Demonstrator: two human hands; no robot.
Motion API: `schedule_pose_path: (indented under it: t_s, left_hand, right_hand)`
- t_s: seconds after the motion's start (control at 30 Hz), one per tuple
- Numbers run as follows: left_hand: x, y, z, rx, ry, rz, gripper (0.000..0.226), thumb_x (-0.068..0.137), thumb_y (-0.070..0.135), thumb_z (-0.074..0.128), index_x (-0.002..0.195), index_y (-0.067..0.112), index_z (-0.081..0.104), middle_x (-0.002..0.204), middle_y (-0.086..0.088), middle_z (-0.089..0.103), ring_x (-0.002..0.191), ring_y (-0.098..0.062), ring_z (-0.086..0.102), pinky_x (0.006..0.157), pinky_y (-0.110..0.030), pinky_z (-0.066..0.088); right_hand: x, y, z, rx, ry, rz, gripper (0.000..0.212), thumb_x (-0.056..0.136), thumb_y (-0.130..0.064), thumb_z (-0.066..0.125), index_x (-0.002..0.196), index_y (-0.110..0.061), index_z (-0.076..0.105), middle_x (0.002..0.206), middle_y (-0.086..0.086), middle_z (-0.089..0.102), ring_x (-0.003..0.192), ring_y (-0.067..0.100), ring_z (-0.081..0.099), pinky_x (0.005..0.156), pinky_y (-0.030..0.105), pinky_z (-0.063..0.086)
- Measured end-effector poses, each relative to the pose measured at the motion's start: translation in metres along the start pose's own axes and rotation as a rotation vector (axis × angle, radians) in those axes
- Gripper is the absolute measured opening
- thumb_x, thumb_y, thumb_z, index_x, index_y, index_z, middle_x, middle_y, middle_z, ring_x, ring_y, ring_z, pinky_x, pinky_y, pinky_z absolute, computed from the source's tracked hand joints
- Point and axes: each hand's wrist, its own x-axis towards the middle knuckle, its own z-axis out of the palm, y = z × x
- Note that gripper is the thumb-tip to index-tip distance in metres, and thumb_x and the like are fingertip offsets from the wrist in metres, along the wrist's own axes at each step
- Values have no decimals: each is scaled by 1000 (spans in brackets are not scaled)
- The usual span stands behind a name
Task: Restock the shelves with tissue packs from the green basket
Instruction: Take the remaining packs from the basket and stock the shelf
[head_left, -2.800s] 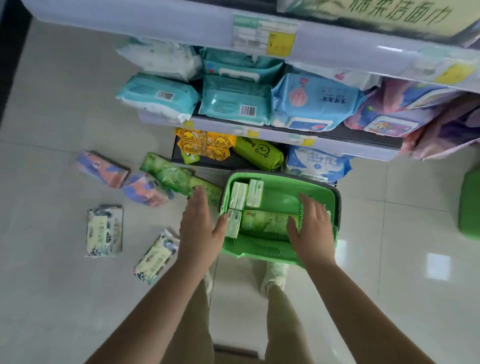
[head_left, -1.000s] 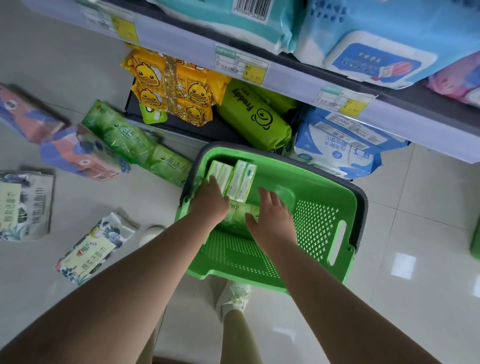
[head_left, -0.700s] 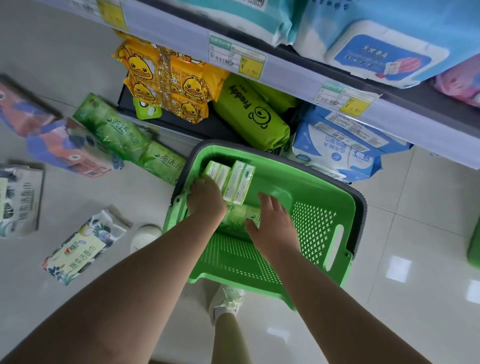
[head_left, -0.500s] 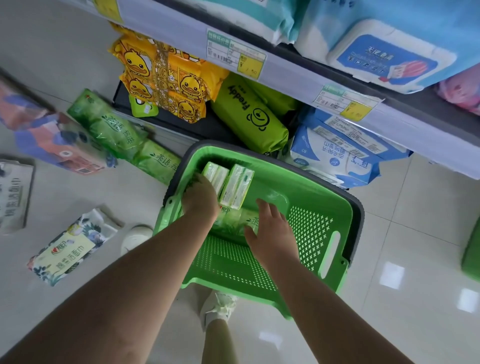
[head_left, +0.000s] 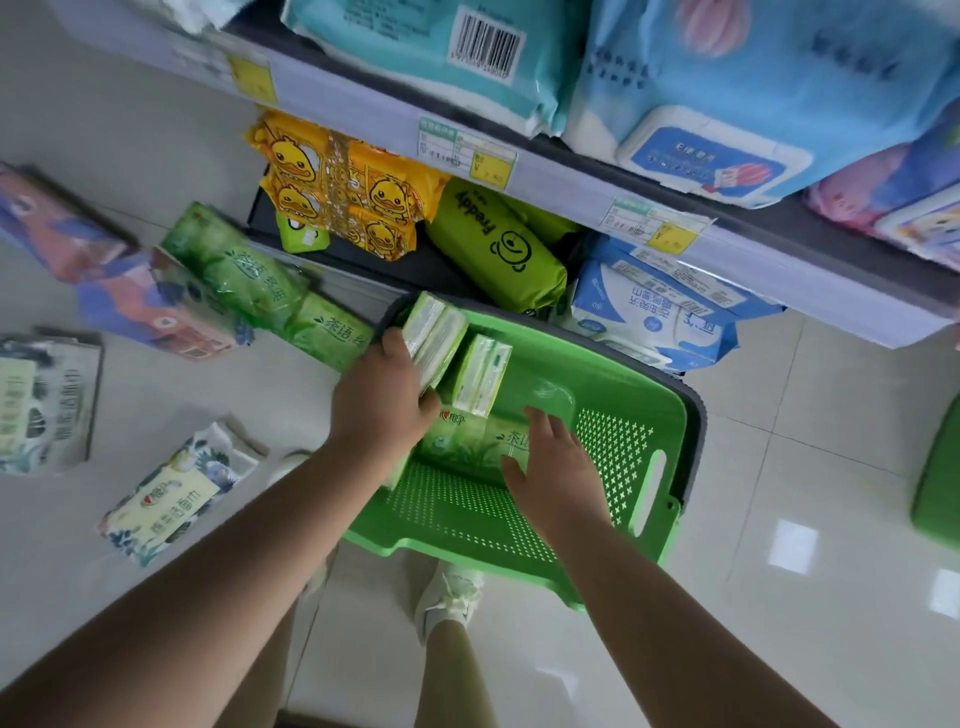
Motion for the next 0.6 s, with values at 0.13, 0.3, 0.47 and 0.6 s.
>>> schedule_pose_path:
  t_s: [0.13,0.3,0.47,0.6]
  left_hand:
    - [-35,-5,-64,-170,136,14,57,76,26,68,118,-5,45,75,-9,55,64,-24,53,53,-28,39]
    - [-86,-11,-151,-316,330,1,46,76,27,66,112,2,53,83,-7,64,72,-25,58,60,-25,37]
    - [-131,-16,-231,-433,470,-8,54,68,33,62,114,8,51,83,2,58,72,-18,54,65,-29,42]
    - [-155,-24,-281,-564,560,-7,47,70,32,63,112,14,50,78,15,56,62,2,54,56,-16,39]
  right_hand:
    - [-25,-12,-19,26,18,23,60,93,-30,50,144,-18,21,142,4,39,127,22,45,106,38,40]
    - [-53,-35,-48,86,82,42,66,90,-29,56,145,-20,20,144,2,39,126,22,46,105,38,41]
    - [-85,-61,-84,123,165,37,62,91,-28,55,143,-19,23,143,1,41,126,22,46,102,36,43]
    - [-114,-87,-107,130,199,12,62,91,-27,55,144,-19,23,142,2,42,123,23,49,96,36,46]
